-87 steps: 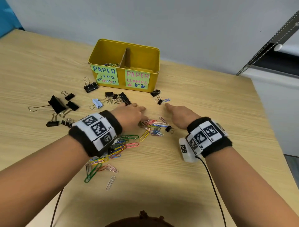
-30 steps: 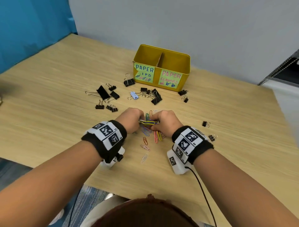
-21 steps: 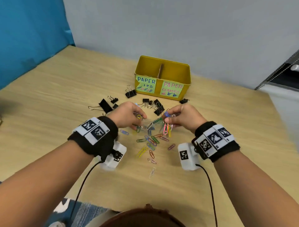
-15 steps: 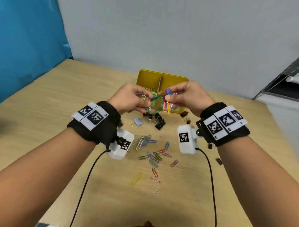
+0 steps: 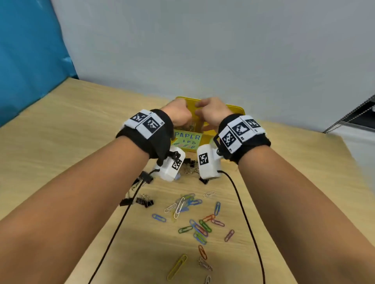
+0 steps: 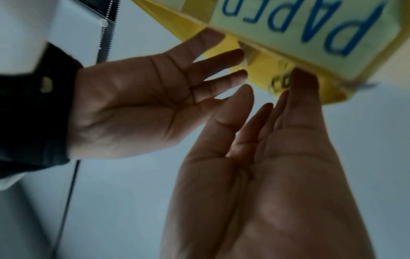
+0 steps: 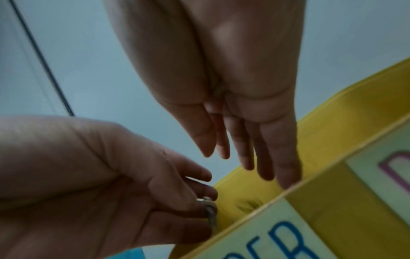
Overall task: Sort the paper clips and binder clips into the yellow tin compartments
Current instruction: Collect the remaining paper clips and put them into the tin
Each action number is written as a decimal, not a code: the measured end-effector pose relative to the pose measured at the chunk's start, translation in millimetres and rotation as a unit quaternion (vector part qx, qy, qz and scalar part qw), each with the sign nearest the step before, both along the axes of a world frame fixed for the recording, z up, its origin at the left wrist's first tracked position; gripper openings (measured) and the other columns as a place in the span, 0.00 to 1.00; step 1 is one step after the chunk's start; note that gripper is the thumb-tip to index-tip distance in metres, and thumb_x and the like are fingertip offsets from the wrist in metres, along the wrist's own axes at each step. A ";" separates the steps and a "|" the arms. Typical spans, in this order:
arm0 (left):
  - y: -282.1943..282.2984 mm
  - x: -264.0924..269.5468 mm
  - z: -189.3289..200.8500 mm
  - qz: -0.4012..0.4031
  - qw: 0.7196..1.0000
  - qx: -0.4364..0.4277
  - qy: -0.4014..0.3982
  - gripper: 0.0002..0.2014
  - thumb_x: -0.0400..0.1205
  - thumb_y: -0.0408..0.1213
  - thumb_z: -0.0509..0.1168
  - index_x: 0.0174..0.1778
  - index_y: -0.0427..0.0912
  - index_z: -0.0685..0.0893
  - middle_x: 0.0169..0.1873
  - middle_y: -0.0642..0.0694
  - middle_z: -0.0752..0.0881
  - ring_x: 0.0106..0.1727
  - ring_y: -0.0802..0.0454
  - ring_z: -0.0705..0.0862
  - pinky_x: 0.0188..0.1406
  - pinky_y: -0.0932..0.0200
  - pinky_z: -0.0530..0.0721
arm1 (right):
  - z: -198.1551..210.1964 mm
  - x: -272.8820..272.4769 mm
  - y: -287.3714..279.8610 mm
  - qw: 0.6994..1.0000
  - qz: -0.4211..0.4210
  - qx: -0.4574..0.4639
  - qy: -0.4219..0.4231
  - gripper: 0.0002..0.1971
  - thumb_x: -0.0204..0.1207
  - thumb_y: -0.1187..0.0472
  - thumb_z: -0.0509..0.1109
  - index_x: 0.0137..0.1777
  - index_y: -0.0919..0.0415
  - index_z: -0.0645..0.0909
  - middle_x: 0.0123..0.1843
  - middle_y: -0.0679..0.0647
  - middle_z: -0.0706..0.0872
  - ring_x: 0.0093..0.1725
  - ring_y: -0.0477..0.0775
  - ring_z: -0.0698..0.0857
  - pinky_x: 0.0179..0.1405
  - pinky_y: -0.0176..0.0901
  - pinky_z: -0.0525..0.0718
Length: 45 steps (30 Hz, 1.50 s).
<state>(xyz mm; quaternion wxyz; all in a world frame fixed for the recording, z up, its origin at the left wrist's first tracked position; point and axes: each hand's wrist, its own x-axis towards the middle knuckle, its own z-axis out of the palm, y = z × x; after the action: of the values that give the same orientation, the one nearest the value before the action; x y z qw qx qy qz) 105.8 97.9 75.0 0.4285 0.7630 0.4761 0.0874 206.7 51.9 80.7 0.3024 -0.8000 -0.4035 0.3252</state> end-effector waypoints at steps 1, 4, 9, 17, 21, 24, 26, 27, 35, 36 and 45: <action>-1.8 -2.9 1.5 -0.011 1.000 0.025 0.000 0.27 0.73 0.21 0.63 0.70 0.30 0.74 0.52 0.40 0.78 0.63 0.38 0.81 0.63 0.46 0.82 | 1.3 -0.7 -7.2 0.999 -0.011 0.029 -0.023 0.15 0.77 0.68 0.64 0.62 0.62 0.81 0.47 0.56 0.81 0.46 0.56 0.80 0.53 0.54 0.85; -26.8 -27.6 4.6 -0.014 0.994 0.081 -0.077 0.22 0.76 0.22 0.61 0.67 0.38 0.78 0.56 0.43 0.83 0.60 0.47 0.82 0.61 0.52 0.82 | 5.3 -4.4 -51.5 0.994 -0.006 0.105 -0.023 0.07 0.76 0.64 0.66 0.45 0.53 0.83 0.42 0.48 0.83 0.46 0.50 0.82 0.46 0.49 0.84; -85.4 -61.6 -46.9 -0.211 0.977 -0.021 0.037 0.13 0.77 0.27 0.63 0.55 0.44 0.83 0.43 0.48 0.83 0.42 0.53 0.82 0.35 0.64 0.83 | -29.4 -10.4 -120.6 0.968 0.160 -0.157 -0.115 0.09 0.79 0.63 0.61 0.49 0.58 0.84 0.46 0.58 0.85 0.45 0.56 0.83 0.39 0.46 0.85; -154.3 -74.9 -91.2 -0.341 0.896 0.155 0.239 0.23 0.81 0.29 0.55 0.74 0.39 0.68 0.68 0.39 0.68 0.69 0.39 0.68 0.70 0.47 0.73 | -87.8 -44.5 -178.3 0.915 0.258 -0.161 -0.263 0.19 0.77 0.69 0.61 0.67 0.60 0.78 0.68 0.61 0.77 0.66 0.63 0.78 0.71 0.49 0.74; -159.7 -98.5 -83.9 -0.316 0.927 0.107 0.173 0.22 0.81 0.31 0.59 0.72 0.42 0.74 0.65 0.39 0.76 0.68 0.41 0.75 0.69 0.48 0.75 | -73.2 -44.2 -207.4 0.939 0.235 -0.150 -0.200 0.18 0.78 0.69 0.60 0.65 0.61 0.81 0.66 0.61 0.80 0.66 0.60 0.79 0.66 0.42 0.73; -159.7 -120.7 -81.9 -0.221 0.947 0.133 0.193 0.29 0.78 0.27 0.60 0.77 0.44 0.66 0.68 0.39 0.71 0.71 0.40 0.69 0.72 0.48 0.71 | -73.2 -31.9 -226.0 0.956 0.126 -0.164 -0.207 0.21 0.77 0.69 0.58 0.70 0.60 0.76 0.67 0.64 0.75 0.67 0.67 0.76 0.68 0.48 0.74; -163.0 -125.0 -82.1 -0.203 0.936 0.149 0.247 0.28 0.79 0.27 0.57 0.76 0.41 0.64 0.69 0.36 0.69 0.70 0.38 0.67 0.71 0.47 0.71 | -77.1 -34.1 -232.8 0.943 0.111 -0.230 -0.215 0.22 0.78 0.69 0.56 0.73 0.62 0.70 0.70 0.66 0.70 0.69 0.71 0.72 0.72 0.54 0.71; -167.8 -123.7 -83.0 -0.210 0.932 0.148 0.258 0.26 0.79 0.26 0.56 0.75 0.38 0.65 0.68 0.35 0.69 0.70 0.37 0.67 0.71 0.46 0.72 | -80.8 -39.5 -234.0 0.937 0.116 -0.246 -0.217 0.22 0.78 0.68 0.56 0.73 0.64 0.68 0.70 0.66 0.69 0.69 0.71 0.71 0.73 0.56 0.70; -201.2 -120.0 -86.3 -0.236 0.957 0.035 0.163 0.28 0.77 0.31 0.64 0.74 0.42 0.66 0.66 0.41 0.71 0.70 0.44 0.70 0.72 0.51 0.73 | -84.7 -81.0 -242.8 0.969 0.153 -0.162 -0.105 0.22 0.76 0.65 0.65 0.71 0.62 0.73 0.68 0.63 0.73 0.70 0.63 0.75 0.73 0.50 0.73; -202.2 -125.4 -83.7 -0.244 0.955 0.026 0.164 0.33 0.75 0.33 0.68 0.75 0.43 0.64 0.67 0.42 0.70 0.71 0.45 0.69 0.72 0.51 0.73 | -79.8 -80.3 -250.5 0.968 0.156 -0.166 -0.105 0.27 0.73 0.59 0.71 0.72 0.60 0.71 0.68 0.61 0.73 0.69 0.60 0.75 0.72 0.49 0.73; -212.1 -110.3 -84.8 -0.254 0.940 0.078 0.214 0.27 0.72 0.28 0.71 0.67 0.36 0.72 0.61 0.38 0.78 0.59 0.43 0.80 0.55 0.55 0.80 | -86.4 -100.8 -243.2 0.953 0.170 -0.170 -0.184 0.28 0.66 0.60 0.77 0.65 0.67 0.73 0.63 0.63 0.80 0.63 0.62 0.79 0.55 0.42 0.75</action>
<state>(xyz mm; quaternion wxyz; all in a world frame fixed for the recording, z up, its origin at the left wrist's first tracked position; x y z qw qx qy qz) -4.5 -114.1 -9.8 0.2636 0.8901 0.3388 -0.1531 105.9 -191.3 -5.8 0.0232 -0.8051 -0.5209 0.2828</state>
